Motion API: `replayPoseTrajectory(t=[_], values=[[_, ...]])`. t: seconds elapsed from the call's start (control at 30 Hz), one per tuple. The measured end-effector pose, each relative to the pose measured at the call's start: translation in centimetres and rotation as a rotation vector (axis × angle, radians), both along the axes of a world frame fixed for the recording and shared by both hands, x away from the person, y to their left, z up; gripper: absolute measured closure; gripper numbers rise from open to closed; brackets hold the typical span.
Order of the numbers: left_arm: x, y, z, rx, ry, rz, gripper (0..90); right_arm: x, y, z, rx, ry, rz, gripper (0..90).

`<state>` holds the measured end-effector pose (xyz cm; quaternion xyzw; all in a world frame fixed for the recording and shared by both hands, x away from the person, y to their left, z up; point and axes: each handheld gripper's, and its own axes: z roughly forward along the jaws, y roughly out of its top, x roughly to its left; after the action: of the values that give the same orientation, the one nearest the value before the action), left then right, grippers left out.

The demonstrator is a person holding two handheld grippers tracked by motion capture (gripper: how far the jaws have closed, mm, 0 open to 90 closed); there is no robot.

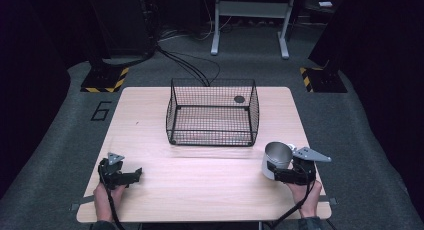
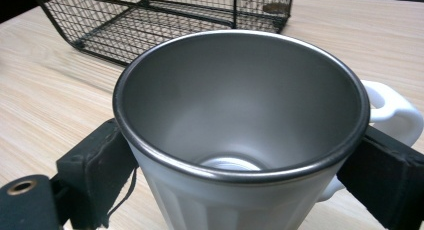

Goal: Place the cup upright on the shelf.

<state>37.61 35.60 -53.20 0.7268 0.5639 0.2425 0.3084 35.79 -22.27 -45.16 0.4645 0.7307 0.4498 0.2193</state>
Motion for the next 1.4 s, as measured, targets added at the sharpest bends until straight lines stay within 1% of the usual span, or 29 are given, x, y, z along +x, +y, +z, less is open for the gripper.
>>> replayPoseTrajectory(t=[0.37, 0.4, 0.43, 0.53, 0.57, 0.6, 0.7, 0.77, 1.0, 1.1, 1.2, 1.23, 1.3, 1.4], values=[[0.0, 0.0, 0.0, 0.0, -0.001, 0.002, 0.5, 0.6, 2.2, 0.6, 0.015, -0.003, 0.054, 7.4], [0.0, 0.0, 0.0, -0.003, 0.0, 0.005, 0.4, 0.6, 2.3, 0.6, 0.007, -0.005, 0.063, 7.4], [0.0, 0.0, 0.0, -0.002, 0.0, 0.005, 0.4, 0.6, 2.5, 0.7, 0.015, -0.004, 0.062, 7.4], [0.0, -0.1, 0.0, -0.003, 0.002, 0.007, 0.4, 0.7, 3.1, 0.7, 0.013, -0.005, 0.085, 7.4], [0.0, -0.1, 0.0, -0.004, 0.003, 0.008, 0.5, 0.7, 3.2, 0.8, 0.014, 0.0, 0.083, 7.4], [0.0, -0.1, 0.0, -0.005, -0.004, 0.012, 0.5, 0.8, 3.3, 0.8, 0.009, -0.006, 0.091, 7.4], [0.0, -0.1, 0.0, -0.007, -0.001, 0.012, 0.5, 0.8, 3.8, 1.0, 0.01, -0.004, 0.105, 7.4], [0.0, -0.1, 0.0, -0.006, -0.003, 0.011, 0.5, 0.8, 4.0, 1.2, 0.02, -0.007, 0.11, 7.4], [0.0, -0.1, 0.0, -0.008, 0.001, 0.011, 0.5, 0.9, 5.0, 2.2, 0.034, -0.014, 0.136, 7.4], [0.0, -0.1, 0.0, -0.005, -0.004, 0.009, 0.5, 1.1, 5.4, 2.5, 0.031, -0.018, 0.15, 7.4], [0.0, -0.1, 0.0, -0.008, 0.0, 0.009, 0.5, 1.3, 5.9, 2.9, 0.028, -0.015, 0.166, 7.4], [0.1, -0.1, 0.0, -0.004, -0.006, 0.008, 0.5, 1.3, 6.0, 3.0, 0.025, -0.015, 0.167, 7.4], [0.1, -0.1, -0.1, -0.012, -0.011, 0.016, 0.5, 1.4, 6.3, 3.3, 0.027, -0.017, 0.175, 7.4], [0.1, -0.1, -0.1, -0.01, -0.006, 0.02, 0.5, 1.6, 6.8, 3.7, 0.027, -0.021, 0.183, 7.4]])
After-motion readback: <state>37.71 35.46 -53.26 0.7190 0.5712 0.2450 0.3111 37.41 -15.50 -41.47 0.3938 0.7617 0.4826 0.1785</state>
